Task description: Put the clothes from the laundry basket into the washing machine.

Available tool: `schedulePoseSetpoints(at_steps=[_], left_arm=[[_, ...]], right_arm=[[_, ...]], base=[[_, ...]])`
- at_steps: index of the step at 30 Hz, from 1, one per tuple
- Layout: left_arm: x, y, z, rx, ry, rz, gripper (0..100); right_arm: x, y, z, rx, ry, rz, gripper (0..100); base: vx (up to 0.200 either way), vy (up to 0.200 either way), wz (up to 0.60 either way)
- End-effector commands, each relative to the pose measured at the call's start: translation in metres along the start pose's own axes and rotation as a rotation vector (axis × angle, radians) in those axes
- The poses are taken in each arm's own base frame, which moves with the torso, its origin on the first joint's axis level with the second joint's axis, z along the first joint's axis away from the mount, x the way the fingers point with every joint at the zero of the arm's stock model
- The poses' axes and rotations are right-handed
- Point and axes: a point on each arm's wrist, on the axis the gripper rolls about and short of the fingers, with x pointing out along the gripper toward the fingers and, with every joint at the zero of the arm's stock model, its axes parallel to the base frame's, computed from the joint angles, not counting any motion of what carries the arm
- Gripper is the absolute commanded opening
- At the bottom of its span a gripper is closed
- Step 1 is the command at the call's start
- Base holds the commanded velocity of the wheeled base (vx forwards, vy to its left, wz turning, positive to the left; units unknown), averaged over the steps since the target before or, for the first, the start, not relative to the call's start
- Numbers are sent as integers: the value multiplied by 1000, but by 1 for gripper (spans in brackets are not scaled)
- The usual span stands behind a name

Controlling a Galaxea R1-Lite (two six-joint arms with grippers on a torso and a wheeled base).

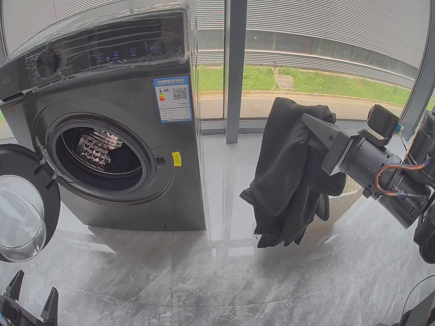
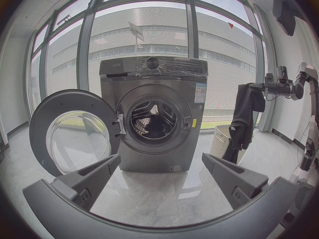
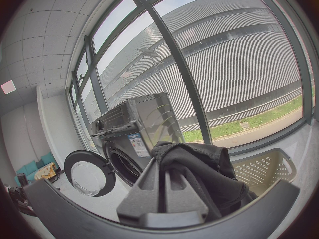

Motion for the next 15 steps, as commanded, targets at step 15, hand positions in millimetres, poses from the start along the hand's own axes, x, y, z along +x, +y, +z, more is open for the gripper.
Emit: schedulePoseSetpoints(at_steps=[15], left_arm=[[0,0,-5,0,1,1,100]], right_arm=[[2,-6,-2,-4,5,-19,0]], base=[[-53,67,0]])
